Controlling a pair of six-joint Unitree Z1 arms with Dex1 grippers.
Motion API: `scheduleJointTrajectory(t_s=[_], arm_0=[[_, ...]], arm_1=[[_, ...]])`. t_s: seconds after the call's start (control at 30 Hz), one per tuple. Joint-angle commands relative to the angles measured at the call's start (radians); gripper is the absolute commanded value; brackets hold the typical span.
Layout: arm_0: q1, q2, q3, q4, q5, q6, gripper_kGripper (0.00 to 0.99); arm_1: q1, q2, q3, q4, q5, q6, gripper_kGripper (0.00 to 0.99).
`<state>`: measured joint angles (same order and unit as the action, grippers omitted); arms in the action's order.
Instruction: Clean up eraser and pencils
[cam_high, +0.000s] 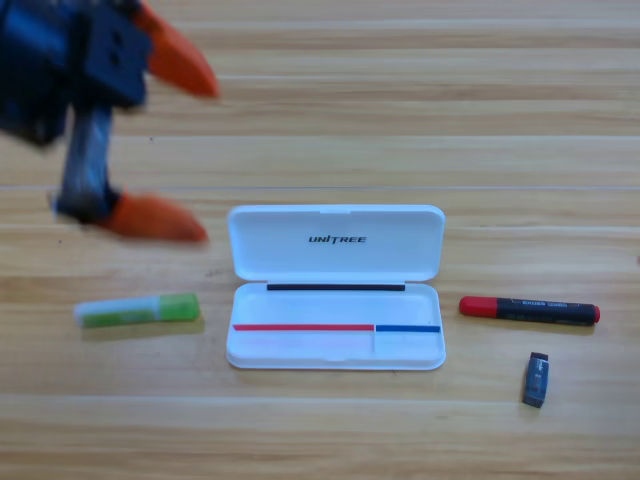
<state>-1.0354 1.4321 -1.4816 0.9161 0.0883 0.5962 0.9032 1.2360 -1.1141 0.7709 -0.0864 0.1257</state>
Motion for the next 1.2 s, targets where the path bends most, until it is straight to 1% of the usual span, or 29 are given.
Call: scheduleJointTrajectory(t_s=[0.03, 0.17, 0.2, 0.3, 0.4, 0.5, 0.63, 0.77, 0.93, 0.97, 1.0, 1.07, 1.2], arm_0=[[0.244, 0.010, -0.017, 0.009, 0.074, 0.129, 0.979], [0.405, 0.082, -0.013, 0.009, 0.073, 0.228, 0.979], [0.428, 0.103, -0.005, 0.010, 0.073, 0.251, 0.979], [0.502, 0.191, 0.000, 0.010, 0.065, 0.287, 0.976], [0.563, 0.271, 0.001, 0.012, 0.004, 0.321, 0.974], [0.580, 0.353, 0.021, 0.010, -0.035, 0.332, 0.976], [0.583, 0.461, 0.029, 0.010, -0.059, 0.330, 0.979], [0.583, 0.518, 0.037, 0.010, -0.082, 0.330, 0.980], [0.583, 0.527, 0.056, 0.009, -0.085, 0.323, 0.979], [0.583, 0.524, 0.061, 0.009, -0.085, 0.318, 0.977], [0.583, 0.521, 0.067, 0.009, -0.085, 0.315, 0.976], [0.580, 0.508, 0.083, 0.006, -0.085, 0.300, 0.974], [0.572, 0.485, 0.121, -0.002, -0.101, 0.297, 0.973]], arm_1=[[-0.009, 0.310, -0.107, 0.126, -0.003, 0.078, 0.968], [-0.014, 0.419, -0.138, 0.145, 0.054, 0.230, 0.968], [-0.014, 0.445, -0.148, 0.145, 0.054, 0.265, 0.968], [-0.020, 0.519, -0.174, 0.148, 0.043, 0.388, 0.969], [-0.043, 0.580, -0.188, 0.146, 0.039, 0.436, 0.969], [-0.060, 0.629, -0.194, 0.145, 0.040, 0.525, 0.971], [-0.070, 0.685, -0.207, 0.139, 0.045, 0.574, 0.968], [-0.080, 0.714, -0.194, 0.139, 0.065, 0.626, 0.931], [-0.092, 0.750, -0.182, 0.119, 0.074, 0.684, 0.885], [-0.092, 0.757, -0.178, 0.111, 0.083, 0.687, 0.844], [-0.093, 0.763, -0.176, 0.105, 0.085, 0.695, 0.824], [-0.093, 0.772, -0.168, 0.094, 0.083, 0.712, 0.822], [-0.096, 0.789, -0.155, 0.079, 0.080, 0.724, 0.811]])
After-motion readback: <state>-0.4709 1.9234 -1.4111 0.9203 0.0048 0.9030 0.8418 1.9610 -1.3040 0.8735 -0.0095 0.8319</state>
